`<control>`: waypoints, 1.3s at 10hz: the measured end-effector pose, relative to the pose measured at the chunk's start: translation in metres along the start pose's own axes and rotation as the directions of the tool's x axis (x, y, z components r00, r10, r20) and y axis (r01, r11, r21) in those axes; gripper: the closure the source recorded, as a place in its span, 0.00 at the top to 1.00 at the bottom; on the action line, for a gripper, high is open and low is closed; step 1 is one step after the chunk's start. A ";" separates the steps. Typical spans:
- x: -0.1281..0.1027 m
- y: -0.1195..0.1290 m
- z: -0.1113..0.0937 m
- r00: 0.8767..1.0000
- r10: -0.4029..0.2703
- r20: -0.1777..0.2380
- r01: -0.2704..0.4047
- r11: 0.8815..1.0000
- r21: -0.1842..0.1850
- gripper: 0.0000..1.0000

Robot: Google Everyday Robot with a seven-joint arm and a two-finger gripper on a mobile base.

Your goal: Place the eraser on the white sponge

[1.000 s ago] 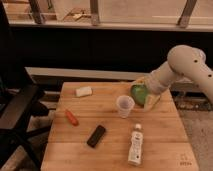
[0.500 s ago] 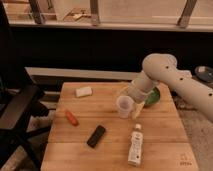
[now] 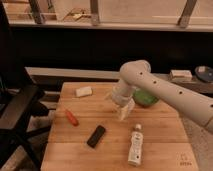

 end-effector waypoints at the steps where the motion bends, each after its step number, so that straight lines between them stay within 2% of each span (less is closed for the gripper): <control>1: -0.002 -0.003 0.015 1.000 -0.008 -0.011 0.008 1.000 -0.021 0.80; 2: -0.007 -0.006 0.028 1.000 -0.009 -0.007 0.008 0.999 -0.031 0.80; 3: -0.019 -0.010 0.039 1.000 -0.012 0.016 0.012 0.999 -0.040 0.80; 7: -0.020 -0.011 0.040 1.000 -0.014 0.019 0.015 0.999 -0.040 0.80; 10: -0.010 -0.009 0.044 1.000 -0.018 -0.011 0.017 0.999 -0.048 0.80; 11: -0.011 -0.012 0.053 0.999 -0.031 -0.013 0.030 0.998 -0.056 0.80; 13: -0.019 -0.013 0.078 0.999 -0.050 0.019 0.051 0.996 -0.073 0.80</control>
